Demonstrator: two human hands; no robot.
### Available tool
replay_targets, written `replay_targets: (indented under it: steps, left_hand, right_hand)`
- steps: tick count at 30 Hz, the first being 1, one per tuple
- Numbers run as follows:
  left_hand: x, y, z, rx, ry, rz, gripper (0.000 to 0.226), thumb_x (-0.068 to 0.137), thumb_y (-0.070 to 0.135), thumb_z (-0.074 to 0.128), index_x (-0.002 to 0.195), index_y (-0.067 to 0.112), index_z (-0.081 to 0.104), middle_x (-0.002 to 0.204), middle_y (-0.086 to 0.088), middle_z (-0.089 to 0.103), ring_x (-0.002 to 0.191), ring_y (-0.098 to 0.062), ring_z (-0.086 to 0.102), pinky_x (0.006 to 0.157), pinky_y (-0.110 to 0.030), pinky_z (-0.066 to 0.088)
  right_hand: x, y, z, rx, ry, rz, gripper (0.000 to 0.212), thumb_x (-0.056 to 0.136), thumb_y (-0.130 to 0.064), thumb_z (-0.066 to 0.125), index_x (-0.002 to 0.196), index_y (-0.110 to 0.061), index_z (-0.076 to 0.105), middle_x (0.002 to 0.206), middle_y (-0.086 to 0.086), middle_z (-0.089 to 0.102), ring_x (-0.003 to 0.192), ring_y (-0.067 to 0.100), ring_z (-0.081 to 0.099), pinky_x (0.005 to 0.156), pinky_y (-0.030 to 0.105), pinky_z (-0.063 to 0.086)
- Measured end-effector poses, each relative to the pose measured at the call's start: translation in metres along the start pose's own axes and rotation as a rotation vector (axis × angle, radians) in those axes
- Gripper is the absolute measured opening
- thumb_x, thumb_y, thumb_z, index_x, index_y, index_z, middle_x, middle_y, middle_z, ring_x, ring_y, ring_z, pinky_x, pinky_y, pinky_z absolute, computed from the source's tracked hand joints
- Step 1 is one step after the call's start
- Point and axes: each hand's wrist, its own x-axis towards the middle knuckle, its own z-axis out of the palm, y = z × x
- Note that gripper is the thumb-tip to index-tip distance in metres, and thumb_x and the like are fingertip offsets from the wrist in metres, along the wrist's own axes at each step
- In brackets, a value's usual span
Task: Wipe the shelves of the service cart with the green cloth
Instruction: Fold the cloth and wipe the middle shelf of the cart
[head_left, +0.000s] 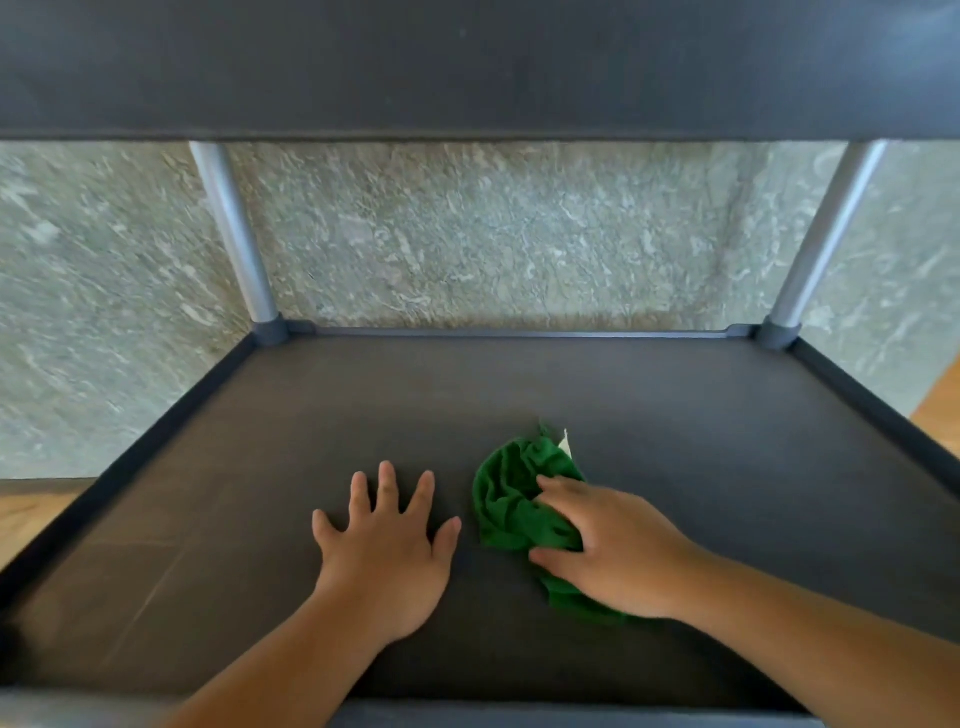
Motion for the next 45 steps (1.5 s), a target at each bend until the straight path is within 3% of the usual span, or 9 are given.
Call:
replay_targets:
  steps: [6,13,17,19,22,27,31,39,45]
  left_hand:
    - [-0.001,0.000,-0.001,0.017,-0.003,0.000,0.066,0.099,0.064,0.011,0.157,0.038,-0.008,0.167,-0.002,-0.013,0.153,-0.031,-0.010,0.118,-0.063,0.010]
    - [0.009,0.053,-0.016,0.030,0.145,0.078,0.074,0.098,0.066,0.016,0.153,0.018,0.028,0.165,-0.014,0.013,0.153,-0.035,0.004,0.120,-0.057,0.015]
    - [0.015,0.075,-0.001,-0.269,0.167,0.157,0.079,0.095,0.068,0.012,0.158,0.020,0.014,0.167,-0.006,0.009,0.154,-0.026,-0.001,0.124,-0.050,0.005]
    - [0.017,0.072,0.001,-0.384,0.152,0.144,0.083,0.093,0.068,0.011,0.159,0.018,0.010,0.167,-0.004,0.010,0.154,-0.022,0.001,0.125,-0.045,0.004]
    - [0.014,0.071,0.003,-0.294,0.113,0.176,0.085,0.093,0.070,0.009,0.160,0.017,0.004,0.168,-0.005,0.000,0.154,-0.020,-0.006,0.125,-0.043,0.000]
    - [0.011,0.074,0.001,-0.132,0.067,0.181,0.093,0.089,0.075,0.003,0.159,0.014,0.002,0.167,-0.007,-0.009,0.153,-0.023,-0.013,0.125,-0.044,0.000]
    - [0.015,0.075,0.001,-0.061,0.021,0.155,0.096,0.089,0.078,0.007,0.158,0.013,-0.007,0.166,-0.006,-0.016,0.152,-0.022,-0.018,0.125,-0.045,-0.002]
    - [0.026,0.085,0.000,-0.011,-0.029,0.116,0.119,0.065,0.088,-0.006,0.158,0.012,-0.011,0.165,-0.007,-0.021,0.151,-0.023,-0.021,0.124,-0.043,-0.005]
    - [0.030,0.094,-0.003,0.001,-0.099,0.091,0.127,0.055,0.089,-0.005,0.158,0.014,-0.013,0.164,-0.006,-0.024,0.151,-0.024,-0.022,0.123,-0.046,-0.005]
  right_hand:
    - [-0.071,0.016,-0.002,0.049,-0.104,-0.104,0.047,0.093,-0.048,0.062,0.138,-0.039,0.051,0.159,-0.029,0.023,0.134,-0.024,0.008,0.109,0.004,0.010]
    - [-0.076,0.011,0.001,-0.024,-0.055,-0.043,0.058,0.094,-0.053,0.055,0.148,-0.041,0.039,0.161,-0.019,0.023,0.146,0.004,0.025,0.117,0.026,0.026]
    - [-0.064,0.009,0.003,-0.001,0.012,-0.058,0.038,0.094,-0.050,0.049,0.130,-0.039,0.055,0.134,-0.019,0.050,0.125,0.006,0.047,0.110,0.033,0.038]
    - [-0.047,0.015,0.000,-0.035,0.003,-0.028,0.045,0.096,-0.052,0.046,0.139,-0.038,0.049,0.146,-0.016,0.045,0.136,0.008,0.039,0.118,0.038,0.029]
    - [0.000,0.029,-0.008,-0.083,-0.035,0.093,0.062,0.098,-0.052,0.043,0.154,-0.029,0.033,0.163,-0.002,0.027,0.149,0.017,0.025,0.122,0.042,0.018]
    - [0.091,0.051,-0.015,-0.044,0.057,0.221,0.053,0.098,-0.048,0.043,0.144,-0.022,0.047,0.150,0.004,0.045,0.129,0.027,0.048,0.106,0.043,0.041]
    - [0.143,0.064,-0.026,-0.033,0.072,0.276,0.059,0.101,-0.044,0.040,0.153,-0.015,0.035,0.160,0.008,0.031,0.136,0.031,0.043,0.109,0.044,0.039]
    - [0.205,0.085,-0.045,0.033,0.179,0.355,0.032,0.096,-0.032,0.042,0.108,-0.011,0.062,0.108,0.007,0.065,0.089,0.025,0.061,0.081,0.039,0.052]
    - [0.230,0.103,-0.052,0.063,0.172,0.386,0.052,0.099,-0.035,0.039,0.147,-0.016,0.042,0.143,0.010,0.053,0.121,0.032,0.054,0.101,0.045,0.043]
